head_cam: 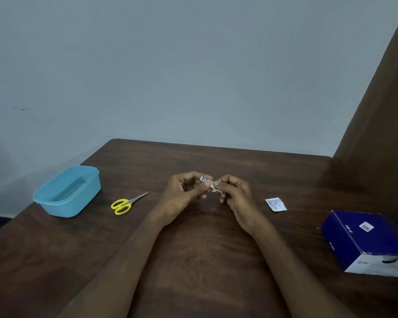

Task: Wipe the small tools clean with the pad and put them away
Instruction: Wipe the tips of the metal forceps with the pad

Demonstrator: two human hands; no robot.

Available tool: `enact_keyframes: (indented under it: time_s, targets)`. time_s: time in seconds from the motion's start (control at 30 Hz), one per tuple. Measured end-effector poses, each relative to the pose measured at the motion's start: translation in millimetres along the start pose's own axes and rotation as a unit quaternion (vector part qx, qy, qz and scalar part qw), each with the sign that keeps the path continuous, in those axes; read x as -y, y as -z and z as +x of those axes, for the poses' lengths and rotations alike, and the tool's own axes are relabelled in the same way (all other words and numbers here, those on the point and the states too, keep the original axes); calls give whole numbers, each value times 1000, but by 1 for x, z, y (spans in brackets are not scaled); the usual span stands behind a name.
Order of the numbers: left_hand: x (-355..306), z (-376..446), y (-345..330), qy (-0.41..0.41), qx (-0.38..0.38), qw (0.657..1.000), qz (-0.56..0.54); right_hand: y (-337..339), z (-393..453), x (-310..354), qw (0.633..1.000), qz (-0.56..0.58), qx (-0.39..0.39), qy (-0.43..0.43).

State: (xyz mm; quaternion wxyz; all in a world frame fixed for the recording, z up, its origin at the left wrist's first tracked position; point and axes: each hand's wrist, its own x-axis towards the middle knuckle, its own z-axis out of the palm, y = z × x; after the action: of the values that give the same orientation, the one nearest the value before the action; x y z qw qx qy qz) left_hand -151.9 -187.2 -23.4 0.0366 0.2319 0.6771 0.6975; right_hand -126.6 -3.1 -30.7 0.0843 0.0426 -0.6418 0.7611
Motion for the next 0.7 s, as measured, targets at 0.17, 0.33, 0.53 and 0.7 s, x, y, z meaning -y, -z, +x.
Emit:
enact_keyframes:
  time_s: [0.17,0.33,0.53,0.7]
  targets:
    - [-1,-1,-4,3,-32,998,62,2,1,0,998,-25,-64,12]
    - [-2,-9,-10,-81,-71,969,224,10,-4,2,981,-149,-86,87]
    - [11,-4,-6,-111,-75,932,336,10,-7,1,956,-229,-61,174]
    - [8,-3,-10,-130,-28,931,341,16,-3,0,968,-174,-104,149]
